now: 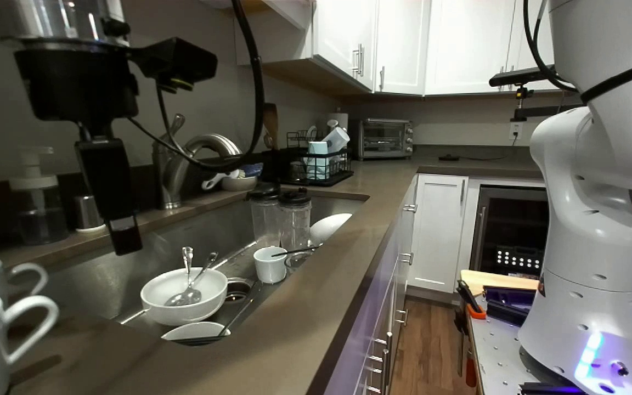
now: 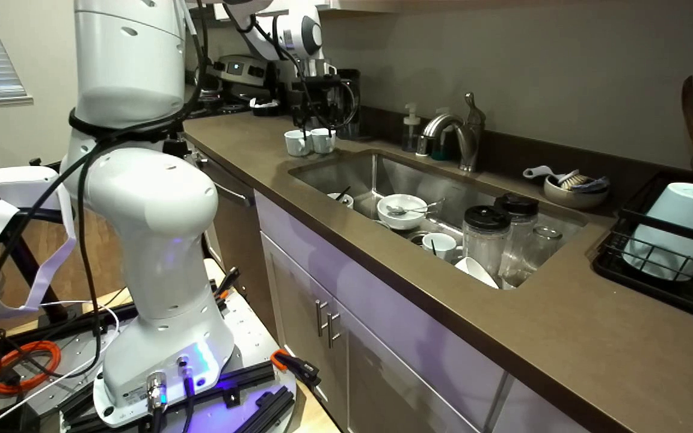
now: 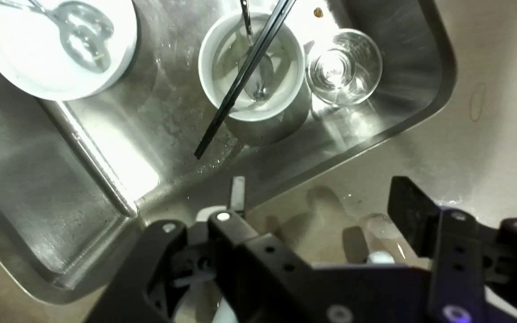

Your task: Pick the white cup and pour its contents into the sink

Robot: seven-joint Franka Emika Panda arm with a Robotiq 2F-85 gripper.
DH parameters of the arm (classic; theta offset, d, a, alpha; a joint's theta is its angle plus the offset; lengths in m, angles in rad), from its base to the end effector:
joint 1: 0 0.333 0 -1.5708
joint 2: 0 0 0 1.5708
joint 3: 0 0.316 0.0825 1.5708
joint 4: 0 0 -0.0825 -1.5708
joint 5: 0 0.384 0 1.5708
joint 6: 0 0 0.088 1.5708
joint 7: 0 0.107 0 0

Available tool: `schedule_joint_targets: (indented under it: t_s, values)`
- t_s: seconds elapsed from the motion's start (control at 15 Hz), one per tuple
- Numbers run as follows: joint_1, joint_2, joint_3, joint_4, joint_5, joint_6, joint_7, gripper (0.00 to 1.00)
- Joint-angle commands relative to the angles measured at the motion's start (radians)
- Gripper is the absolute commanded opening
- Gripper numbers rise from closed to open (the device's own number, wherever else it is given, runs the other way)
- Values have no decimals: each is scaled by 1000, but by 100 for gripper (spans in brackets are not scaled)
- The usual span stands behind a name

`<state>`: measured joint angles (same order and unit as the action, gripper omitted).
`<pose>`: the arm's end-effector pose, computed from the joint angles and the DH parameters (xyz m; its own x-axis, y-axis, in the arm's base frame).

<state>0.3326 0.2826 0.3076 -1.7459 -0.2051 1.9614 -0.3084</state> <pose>0.5202 0.3534 0.4129 0.5222 0.8488 -0.0828 0.8525 -0.5167 0.0791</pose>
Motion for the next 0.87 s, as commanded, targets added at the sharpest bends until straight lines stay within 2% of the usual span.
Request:
schedule_joint_targets:
  t_s: [0.0,0.2,0.8]
  values:
    - [-10,-138,-9,-164,2,52,79,81]
    - [-16,-218,-18,-255,11,74,138,79]
    - [-19,-412,-28,-468,17,134,292,86]
